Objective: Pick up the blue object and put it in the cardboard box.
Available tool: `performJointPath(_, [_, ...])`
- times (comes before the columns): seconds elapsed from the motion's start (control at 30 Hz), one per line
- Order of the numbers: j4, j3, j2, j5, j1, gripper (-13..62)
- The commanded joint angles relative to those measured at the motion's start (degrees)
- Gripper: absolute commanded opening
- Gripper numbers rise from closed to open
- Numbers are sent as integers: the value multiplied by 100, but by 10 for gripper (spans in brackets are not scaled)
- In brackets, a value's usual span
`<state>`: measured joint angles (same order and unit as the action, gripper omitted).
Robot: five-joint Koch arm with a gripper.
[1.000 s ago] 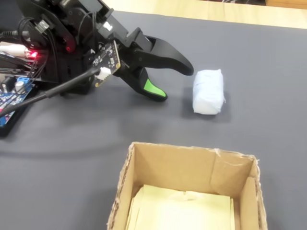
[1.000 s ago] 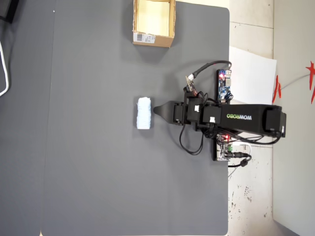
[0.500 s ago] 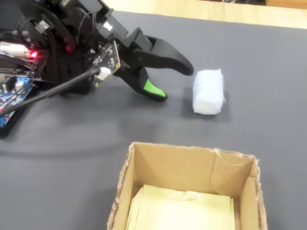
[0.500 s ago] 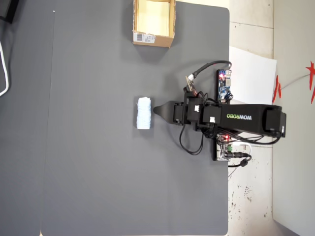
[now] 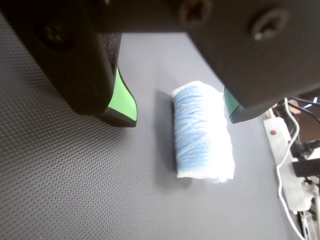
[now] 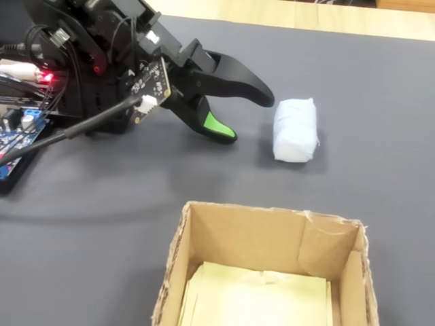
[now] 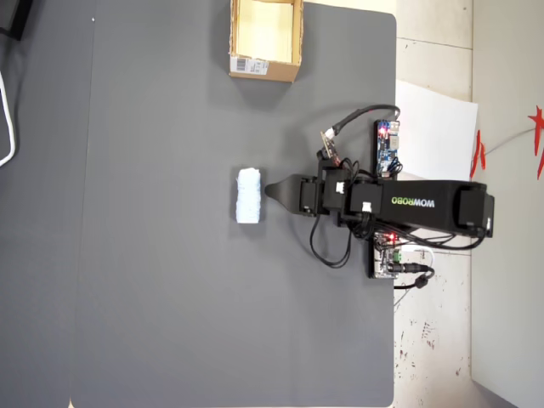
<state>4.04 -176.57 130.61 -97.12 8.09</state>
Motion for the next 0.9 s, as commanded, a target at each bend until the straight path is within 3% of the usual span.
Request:
performJointPath(0.0, [-316, -211, 510, -132, 0, 339])
performJointPath(0.53, [-352, -35, 510, -35, -149, 341])
performJointPath(0.87, [-2294, 1433, 510, 316, -466, 341])
